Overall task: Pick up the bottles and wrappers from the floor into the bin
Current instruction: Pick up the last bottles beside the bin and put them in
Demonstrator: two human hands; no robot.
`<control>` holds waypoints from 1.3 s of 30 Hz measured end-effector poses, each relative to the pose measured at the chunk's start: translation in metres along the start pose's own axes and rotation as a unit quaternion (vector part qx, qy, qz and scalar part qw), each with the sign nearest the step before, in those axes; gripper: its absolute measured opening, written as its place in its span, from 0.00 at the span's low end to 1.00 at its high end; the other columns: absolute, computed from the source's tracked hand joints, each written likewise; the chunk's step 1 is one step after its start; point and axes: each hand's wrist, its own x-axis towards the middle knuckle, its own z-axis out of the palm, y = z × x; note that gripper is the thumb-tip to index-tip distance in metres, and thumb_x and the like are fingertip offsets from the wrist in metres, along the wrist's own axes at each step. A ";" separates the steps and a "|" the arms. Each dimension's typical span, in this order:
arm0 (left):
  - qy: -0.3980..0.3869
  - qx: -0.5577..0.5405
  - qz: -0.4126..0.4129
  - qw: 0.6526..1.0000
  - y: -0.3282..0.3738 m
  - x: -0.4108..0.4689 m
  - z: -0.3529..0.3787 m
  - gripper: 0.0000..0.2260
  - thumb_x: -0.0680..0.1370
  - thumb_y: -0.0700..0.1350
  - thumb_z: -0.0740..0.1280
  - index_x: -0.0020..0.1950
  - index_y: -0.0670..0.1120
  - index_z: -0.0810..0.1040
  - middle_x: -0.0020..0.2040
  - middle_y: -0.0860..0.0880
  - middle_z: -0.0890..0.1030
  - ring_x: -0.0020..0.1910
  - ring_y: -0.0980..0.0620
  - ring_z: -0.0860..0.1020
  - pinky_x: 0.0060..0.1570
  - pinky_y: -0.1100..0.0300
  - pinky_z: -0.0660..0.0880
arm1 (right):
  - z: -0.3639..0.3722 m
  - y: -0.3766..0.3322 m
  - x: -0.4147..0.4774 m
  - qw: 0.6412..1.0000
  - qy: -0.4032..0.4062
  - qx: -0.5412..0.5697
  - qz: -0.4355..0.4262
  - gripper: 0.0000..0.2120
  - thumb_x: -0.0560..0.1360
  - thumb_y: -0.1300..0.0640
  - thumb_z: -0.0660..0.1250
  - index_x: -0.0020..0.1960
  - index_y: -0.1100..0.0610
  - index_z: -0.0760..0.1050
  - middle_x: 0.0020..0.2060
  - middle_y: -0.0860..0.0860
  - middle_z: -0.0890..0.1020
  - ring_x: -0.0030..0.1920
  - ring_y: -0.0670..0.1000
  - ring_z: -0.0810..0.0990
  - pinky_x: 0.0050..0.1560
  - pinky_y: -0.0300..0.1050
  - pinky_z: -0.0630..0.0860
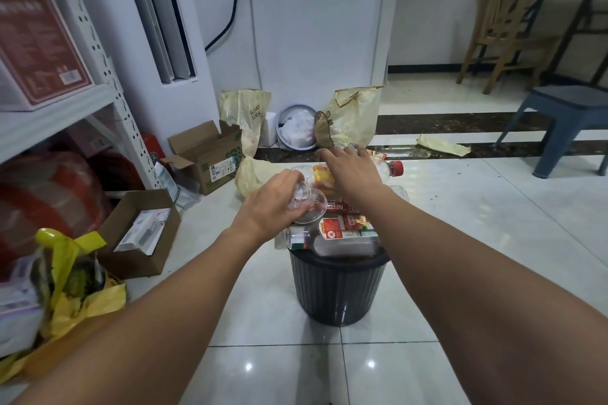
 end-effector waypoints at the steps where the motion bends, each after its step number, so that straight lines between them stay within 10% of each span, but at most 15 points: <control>1: 0.001 -0.001 -0.001 1.000 0.001 -0.001 -0.002 0.16 0.74 0.54 0.68 0.56 0.48 0.70 0.51 0.51 0.76 0.45 0.55 0.71 0.34 0.67 0.59 | -0.002 0.000 -0.002 1.000 0.004 0.001 0.005 0.29 0.75 0.38 0.62 0.71 0.50 0.62 0.66 0.53 0.72 0.68 0.56 0.68 0.71 0.54 0.57; 13: -0.004 0.007 -0.030 1.000 0.025 -0.002 -0.001 0.20 0.73 0.60 0.65 0.55 0.47 0.67 0.51 0.52 0.69 0.41 0.56 0.67 0.28 0.68 0.58 | -0.035 0.013 -0.034 0.995 0.066 0.014 0.073 0.21 0.81 0.47 0.54 0.71 0.53 0.63 0.65 0.53 0.74 0.64 0.57 0.72 0.65 0.53 0.63; 16: -0.021 -0.030 -0.035 0.999 0.040 0.000 0.005 0.24 0.73 0.65 0.58 0.57 0.46 0.67 0.52 0.52 0.67 0.45 0.55 0.70 0.36 0.60 0.72 | -0.039 0.018 -0.043 0.994 0.074 0.017 0.084 0.20 0.81 0.48 0.53 0.71 0.53 0.64 0.64 0.53 0.75 0.63 0.56 0.73 0.64 0.53 0.64; 25: -0.047 -0.148 -0.010 0.988 0.065 0.008 0.029 0.15 0.76 0.46 0.67 0.59 0.42 0.69 0.56 0.47 0.68 0.54 0.49 0.72 0.53 0.57 0.71 | -0.045 0.036 -0.059 0.991 0.079 0.003 0.110 0.18 0.81 0.49 0.52 0.68 0.54 0.66 0.61 0.53 0.76 0.61 0.55 0.73 0.63 0.50 0.63; 39: -0.043 0.058 0.072 0.995 0.052 0.011 0.057 0.25 0.77 0.44 0.66 0.72 0.51 0.64 0.69 0.48 0.68 0.66 0.48 0.68 0.60 0.53 0.67 | -0.023 0.025 -0.055 0.994 0.057 -0.001 0.095 0.18 0.81 0.48 0.51 0.68 0.54 0.66 0.63 0.54 0.74 0.64 0.56 0.71 0.65 0.53 0.63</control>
